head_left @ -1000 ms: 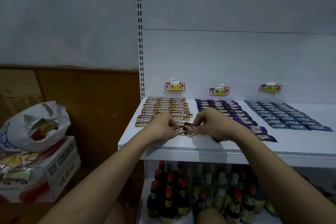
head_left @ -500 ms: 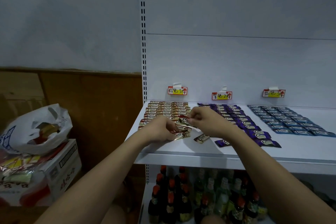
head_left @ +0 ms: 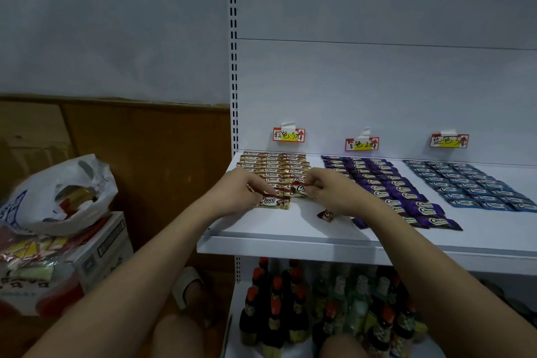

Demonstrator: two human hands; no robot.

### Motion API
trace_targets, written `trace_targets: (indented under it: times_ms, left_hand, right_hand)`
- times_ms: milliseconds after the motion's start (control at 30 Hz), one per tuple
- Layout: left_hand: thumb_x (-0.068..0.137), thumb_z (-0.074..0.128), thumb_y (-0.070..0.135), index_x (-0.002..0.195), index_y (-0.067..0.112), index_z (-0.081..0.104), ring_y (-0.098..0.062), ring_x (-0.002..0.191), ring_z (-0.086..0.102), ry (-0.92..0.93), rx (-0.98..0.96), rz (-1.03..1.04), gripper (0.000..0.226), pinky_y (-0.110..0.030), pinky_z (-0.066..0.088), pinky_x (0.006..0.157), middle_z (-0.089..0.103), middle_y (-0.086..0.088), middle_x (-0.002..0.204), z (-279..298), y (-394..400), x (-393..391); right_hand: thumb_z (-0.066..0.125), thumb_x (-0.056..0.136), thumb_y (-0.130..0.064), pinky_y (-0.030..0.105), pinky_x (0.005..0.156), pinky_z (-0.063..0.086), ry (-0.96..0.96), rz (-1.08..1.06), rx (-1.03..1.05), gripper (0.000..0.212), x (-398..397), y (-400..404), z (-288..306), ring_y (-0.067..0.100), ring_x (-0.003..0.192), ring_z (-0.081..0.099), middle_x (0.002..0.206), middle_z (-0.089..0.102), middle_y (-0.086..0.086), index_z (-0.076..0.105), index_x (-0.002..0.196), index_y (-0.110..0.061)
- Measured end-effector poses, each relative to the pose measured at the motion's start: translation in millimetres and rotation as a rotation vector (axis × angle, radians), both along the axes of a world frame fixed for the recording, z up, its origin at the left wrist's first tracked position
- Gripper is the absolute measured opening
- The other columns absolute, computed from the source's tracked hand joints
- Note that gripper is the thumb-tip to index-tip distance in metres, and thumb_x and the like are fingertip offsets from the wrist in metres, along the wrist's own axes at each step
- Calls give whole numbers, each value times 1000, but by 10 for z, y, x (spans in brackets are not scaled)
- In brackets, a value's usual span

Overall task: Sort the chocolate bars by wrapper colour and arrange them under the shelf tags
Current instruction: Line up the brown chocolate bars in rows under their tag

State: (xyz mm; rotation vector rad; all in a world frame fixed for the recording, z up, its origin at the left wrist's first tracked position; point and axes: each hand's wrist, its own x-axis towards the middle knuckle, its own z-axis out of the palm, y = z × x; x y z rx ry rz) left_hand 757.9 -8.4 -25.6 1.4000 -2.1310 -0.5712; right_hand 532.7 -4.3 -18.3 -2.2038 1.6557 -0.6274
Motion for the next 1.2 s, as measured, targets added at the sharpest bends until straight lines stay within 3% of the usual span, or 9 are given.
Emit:
trace_targets:
  times_ms: [167,300,433,533,667,800,1100,1200]
  left_hand:
    - [91,62,6,106,28,75,-6,95,50,-20,-40,32,30,-14,40,74,59,12,108,-21,-112,-15]
    - [90,63,7,106,25,75,-6,88,51,-19,-89,61,27,-20,41,77,62,7,107,-13,-173,-57]
    - [89,67,16,112,24,72,-10,98,50,-62,-208,49,25,-23,38,85,64,3,115,-41,-193,-74]
    - [88,69,27,109,30,72,-10,109,44,-72,-282,0,21,-25,32,87,61,9,113,-121,-179,-46]
    - [88,66,37,110,37,70,-8,110,41,-127,-342,-9,22,-31,37,91,59,16,114,-242,-159,-33]
    - [91,63,34,106,36,73,-12,110,43,-176,-318,-40,18,-38,40,96,62,15,113,-243,-162,-34]
    - [92,64,27,103,33,75,-16,109,46,-214,-310,-76,17,-38,41,97,66,11,114,-222,-164,-27]
    - [93,62,32,110,35,72,-15,113,44,-221,-310,-51,20,-41,38,100,62,12,118,-221,-118,-58]
  right_hand:
    - [67,90,-16,35,82,53,-38,-11,-3,11,-48,-28,101,21,91,65,99,71,4,74,99,-14]
    - [67,89,-6,21,65,50,0,-22,23,17,-58,-67,151,13,78,64,89,69,-1,75,103,-10]
    - [68,87,-5,30,72,56,-45,-50,25,10,-66,-106,180,19,74,67,84,72,5,73,90,-12]
    - [67,88,-6,26,67,52,-60,-41,31,13,-51,-137,189,14,68,62,80,71,4,73,83,-17]
    - [67,88,-6,23,63,50,-71,-19,54,12,29,-171,129,13,66,59,76,70,2,76,86,-14]
    - [67,89,-8,7,45,35,-17,-24,23,12,86,-211,60,2,58,53,67,63,-10,77,89,-15]
    - [67,89,-11,16,57,38,83,-29,-24,9,98,-226,-72,3,71,52,77,58,-12,73,88,-17]
    - [63,92,-11,24,69,46,47,-34,-47,11,36,-188,-24,12,81,59,89,66,-3,73,93,-14]
